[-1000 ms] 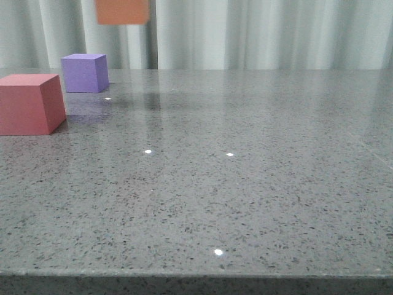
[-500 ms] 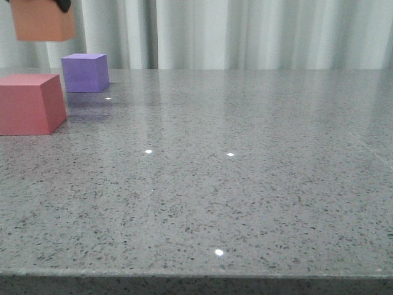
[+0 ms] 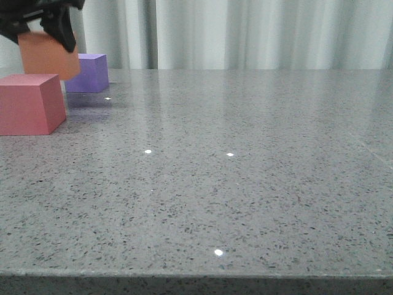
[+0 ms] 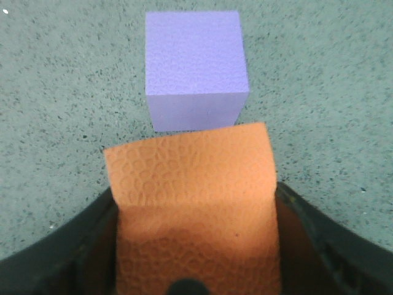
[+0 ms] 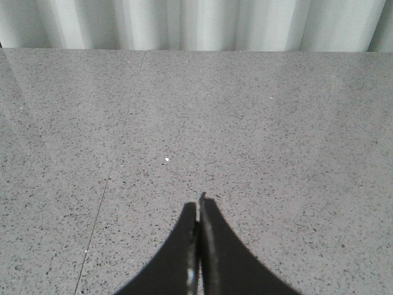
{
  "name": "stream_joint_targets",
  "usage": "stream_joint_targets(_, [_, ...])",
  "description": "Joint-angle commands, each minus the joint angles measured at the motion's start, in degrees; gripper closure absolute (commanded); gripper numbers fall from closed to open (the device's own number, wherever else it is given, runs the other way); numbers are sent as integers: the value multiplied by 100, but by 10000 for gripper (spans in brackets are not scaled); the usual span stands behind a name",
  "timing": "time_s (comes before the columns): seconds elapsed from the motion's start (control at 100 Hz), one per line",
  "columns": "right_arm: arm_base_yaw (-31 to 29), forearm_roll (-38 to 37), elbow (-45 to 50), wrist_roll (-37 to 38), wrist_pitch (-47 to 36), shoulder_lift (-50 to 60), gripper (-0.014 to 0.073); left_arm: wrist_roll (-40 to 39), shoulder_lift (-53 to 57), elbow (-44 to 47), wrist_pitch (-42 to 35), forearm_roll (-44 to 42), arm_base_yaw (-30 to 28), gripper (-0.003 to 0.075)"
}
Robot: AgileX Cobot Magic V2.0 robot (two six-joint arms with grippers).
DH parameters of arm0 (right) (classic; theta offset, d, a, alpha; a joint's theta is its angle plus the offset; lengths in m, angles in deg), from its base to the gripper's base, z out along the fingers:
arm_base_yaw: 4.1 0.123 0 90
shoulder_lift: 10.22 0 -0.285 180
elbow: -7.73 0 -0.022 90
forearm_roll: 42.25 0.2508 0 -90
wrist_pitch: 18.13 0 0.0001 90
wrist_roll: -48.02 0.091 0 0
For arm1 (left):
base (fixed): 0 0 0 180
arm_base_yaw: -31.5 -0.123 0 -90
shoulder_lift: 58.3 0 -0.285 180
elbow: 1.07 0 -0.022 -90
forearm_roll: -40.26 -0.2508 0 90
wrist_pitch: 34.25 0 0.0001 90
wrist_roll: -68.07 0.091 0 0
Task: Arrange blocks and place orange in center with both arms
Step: 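Carry the orange cube with the left gripper beside the purple cube, then lower the orange cube between the pink and purple cubes, release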
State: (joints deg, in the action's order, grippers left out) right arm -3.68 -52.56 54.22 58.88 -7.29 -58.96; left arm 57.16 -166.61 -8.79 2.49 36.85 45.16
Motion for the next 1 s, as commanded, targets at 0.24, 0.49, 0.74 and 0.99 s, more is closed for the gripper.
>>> stream_joint_targets(0.24, [-29,-71,-128,-37,-387,19,662,9,-47,-144,-471,70,-7,494])
stream_joint_targets(0.49, [-29,-71,-128,-37,-387,19,662,9,-246,-144,-439,109,-7,494])
stream_joint_targets(0.74, [-29,-71,-128,-37,-392,19,662,9,-270,-144,-392,119,-7,494])
stream_joint_targets(0.99, [-29,-71,-128,-37,-392,19,662,9,-270,-165,-126,119,-7,494])
